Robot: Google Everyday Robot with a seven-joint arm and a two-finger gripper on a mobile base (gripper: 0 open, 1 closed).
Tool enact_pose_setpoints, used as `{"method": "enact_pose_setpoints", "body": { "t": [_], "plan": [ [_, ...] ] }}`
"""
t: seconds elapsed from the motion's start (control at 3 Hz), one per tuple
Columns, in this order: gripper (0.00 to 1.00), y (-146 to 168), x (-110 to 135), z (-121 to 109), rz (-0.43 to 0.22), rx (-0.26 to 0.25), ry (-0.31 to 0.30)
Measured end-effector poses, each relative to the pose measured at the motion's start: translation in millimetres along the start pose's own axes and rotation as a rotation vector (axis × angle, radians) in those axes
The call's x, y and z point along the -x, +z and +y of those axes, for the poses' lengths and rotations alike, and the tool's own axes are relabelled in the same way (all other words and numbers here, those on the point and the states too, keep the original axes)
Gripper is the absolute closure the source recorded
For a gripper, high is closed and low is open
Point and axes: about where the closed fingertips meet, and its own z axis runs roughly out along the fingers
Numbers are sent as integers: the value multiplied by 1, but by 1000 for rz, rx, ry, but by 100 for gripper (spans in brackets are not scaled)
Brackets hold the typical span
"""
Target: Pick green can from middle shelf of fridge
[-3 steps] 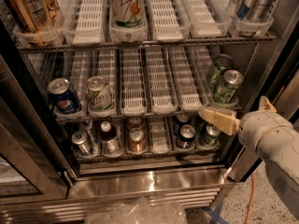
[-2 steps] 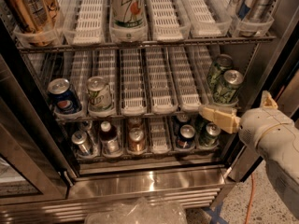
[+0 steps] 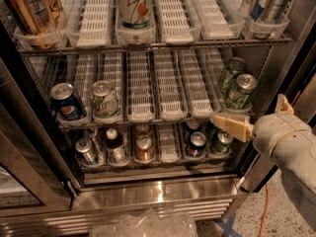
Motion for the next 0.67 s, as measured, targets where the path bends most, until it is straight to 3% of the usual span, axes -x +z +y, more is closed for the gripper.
{"method": "enact_pose_setpoints", "body": {
  "t": [0.33, 0.67],
  "plan": [
    [0, 4, 6, -4, 8, -5, -76],
    [0, 4, 6, -4, 8, -5, -77]
  ]
}}
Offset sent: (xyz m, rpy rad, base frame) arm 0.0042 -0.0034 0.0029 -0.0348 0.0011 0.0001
